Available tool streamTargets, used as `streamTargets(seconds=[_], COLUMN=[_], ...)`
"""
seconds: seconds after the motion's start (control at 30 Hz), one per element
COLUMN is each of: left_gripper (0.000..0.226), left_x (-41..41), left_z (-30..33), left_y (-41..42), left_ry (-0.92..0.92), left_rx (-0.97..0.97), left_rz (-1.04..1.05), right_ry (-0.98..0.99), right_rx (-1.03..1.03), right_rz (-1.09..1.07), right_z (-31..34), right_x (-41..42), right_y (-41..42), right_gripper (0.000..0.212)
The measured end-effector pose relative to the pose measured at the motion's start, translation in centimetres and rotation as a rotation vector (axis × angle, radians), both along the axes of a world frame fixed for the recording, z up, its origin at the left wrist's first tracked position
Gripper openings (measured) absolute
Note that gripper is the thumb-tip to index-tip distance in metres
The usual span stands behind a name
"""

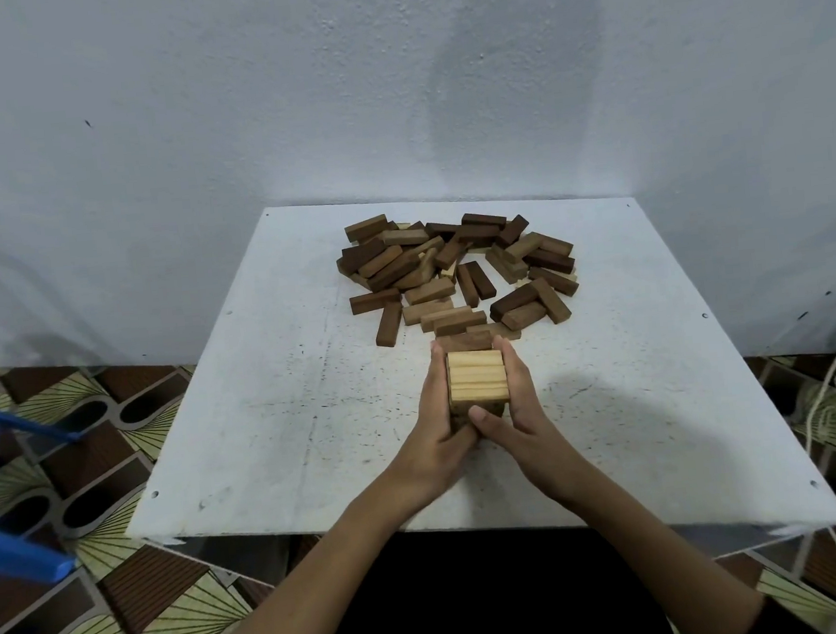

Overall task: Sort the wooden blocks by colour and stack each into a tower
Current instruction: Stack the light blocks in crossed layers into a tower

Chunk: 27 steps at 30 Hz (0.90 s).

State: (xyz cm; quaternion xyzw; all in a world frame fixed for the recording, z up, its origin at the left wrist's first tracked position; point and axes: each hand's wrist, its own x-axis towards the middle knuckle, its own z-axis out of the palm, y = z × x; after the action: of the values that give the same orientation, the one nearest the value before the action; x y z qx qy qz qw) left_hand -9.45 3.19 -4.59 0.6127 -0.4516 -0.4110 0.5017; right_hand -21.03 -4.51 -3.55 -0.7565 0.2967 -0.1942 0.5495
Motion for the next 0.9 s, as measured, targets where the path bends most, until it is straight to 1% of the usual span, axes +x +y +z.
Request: streamTargets(seconds=[0.1,0.23,0.33,0.47,0.57,0.67,0.7,0.83,0.9], left_gripper=[0.091,0.09,0.095,0.096,0.095,0.102,0.105,0.112,0.109], left_x=[0.0,-0.1,-0.2,-0.2,0.0,1.0,1.5,3.4,3.8], left_z=[-0.1,0.0,0.1,0.1,0.2,0.6,0.9,2.0,2.4], left_y=[0.0,0.0,0.0,0.0,0.0,0.4,0.5,0.3,-0.1], left_ry=[0.002,0.017,0.025,0.028,0.035,-0.011,-0.039,-0.151,-0.182], left_rx=[0.002,0.005,0.006,0.022,0.029,0.027,0.018,0.0,-0.005], left_rz=[0.005,0.005,0.009,0.006,0.015,0.022,0.015,-0.021,-0.032], right_ry=[-0.003,0.013,0.026,0.028,0.043,0.025,0.023,0.039,0.06], right_rx=[0.018,0.021,0.01,0.012,0.013,-0.011,-0.038,-0.141,-0.2], right_rz=[0.0,-0.008,-0.008,-0.008,0.005,0.025,0.033,0.057,0.08], right_z=[0.0,0.0,0.1,0.5,0.4,0.9,1.2,2.0,2.4], right_x=[0.0,0.1,0.1,0.1,-0.2,-1.1,-1.5,-1.9,-1.7], right_y=[0.0,0.1,0.1,0.3,0.1,-0.8,-1.3,-3.0,-3.5], right_gripper=[0.077,0.078,0.077,0.094,0.087,0.073,0.073,0.102,0.1])
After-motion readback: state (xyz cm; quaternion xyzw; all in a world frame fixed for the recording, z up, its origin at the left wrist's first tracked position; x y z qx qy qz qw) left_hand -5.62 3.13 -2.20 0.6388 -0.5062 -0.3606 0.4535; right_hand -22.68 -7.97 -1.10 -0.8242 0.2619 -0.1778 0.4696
